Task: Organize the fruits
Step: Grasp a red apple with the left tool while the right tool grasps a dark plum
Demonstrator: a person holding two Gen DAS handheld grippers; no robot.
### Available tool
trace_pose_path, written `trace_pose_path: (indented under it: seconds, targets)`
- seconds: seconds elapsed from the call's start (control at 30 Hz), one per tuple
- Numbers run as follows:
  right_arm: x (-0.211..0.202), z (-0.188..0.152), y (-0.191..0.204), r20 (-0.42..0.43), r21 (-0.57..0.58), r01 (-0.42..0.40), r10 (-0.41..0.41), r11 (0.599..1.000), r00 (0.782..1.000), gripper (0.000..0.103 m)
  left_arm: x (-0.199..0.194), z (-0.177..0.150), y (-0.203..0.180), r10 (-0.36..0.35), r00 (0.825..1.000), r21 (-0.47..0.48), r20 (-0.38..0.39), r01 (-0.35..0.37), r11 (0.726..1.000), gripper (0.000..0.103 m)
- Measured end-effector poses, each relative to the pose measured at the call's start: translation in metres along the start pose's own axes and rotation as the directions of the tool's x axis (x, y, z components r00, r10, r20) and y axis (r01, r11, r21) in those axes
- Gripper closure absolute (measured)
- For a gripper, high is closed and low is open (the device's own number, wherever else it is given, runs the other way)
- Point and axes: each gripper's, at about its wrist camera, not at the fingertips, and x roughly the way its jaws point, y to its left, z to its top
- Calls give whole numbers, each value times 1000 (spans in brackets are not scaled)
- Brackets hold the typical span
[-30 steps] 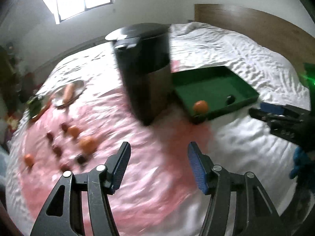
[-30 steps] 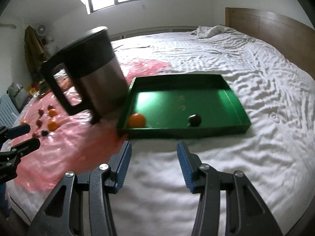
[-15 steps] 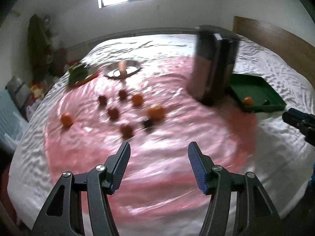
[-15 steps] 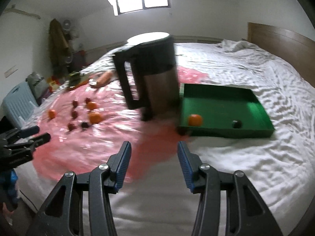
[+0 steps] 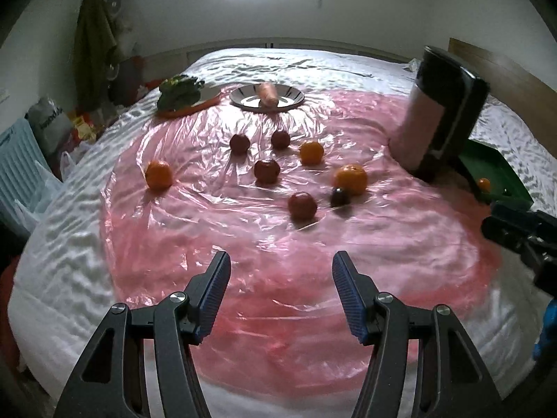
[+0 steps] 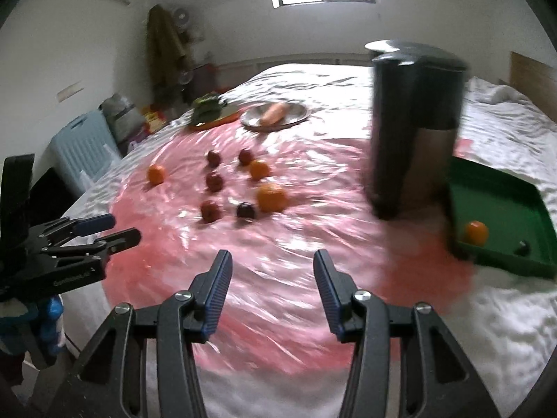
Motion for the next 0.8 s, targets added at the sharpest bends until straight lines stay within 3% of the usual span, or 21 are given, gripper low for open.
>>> trace_pose_path:
  seconds: [0.27, 0.4, 0.67, 0.8]
  targets:
    - [62, 24, 22, -65, -10, -73, 72, 997, 995, 41, 37, 22, 2, -73, 996, 9, -47, 74, 997, 49]
    - [88, 32, 21, -92, 10, -92, 92, 996, 991, 43, 65, 30, -5, -103, 990, 8, -94, 104, 994, 57]
    - [121, 41, 11, -129, 65, -143, 150, 988, 980, 71, 102, 41, -8, -109, 985, -14, -132, 108, 994, 61]
    - [135, 43, 11, -147, 85, -163, 174, 983, 974, 78, 113, 44, -8, -104, 985, -8, -140, 104, 995, 64]
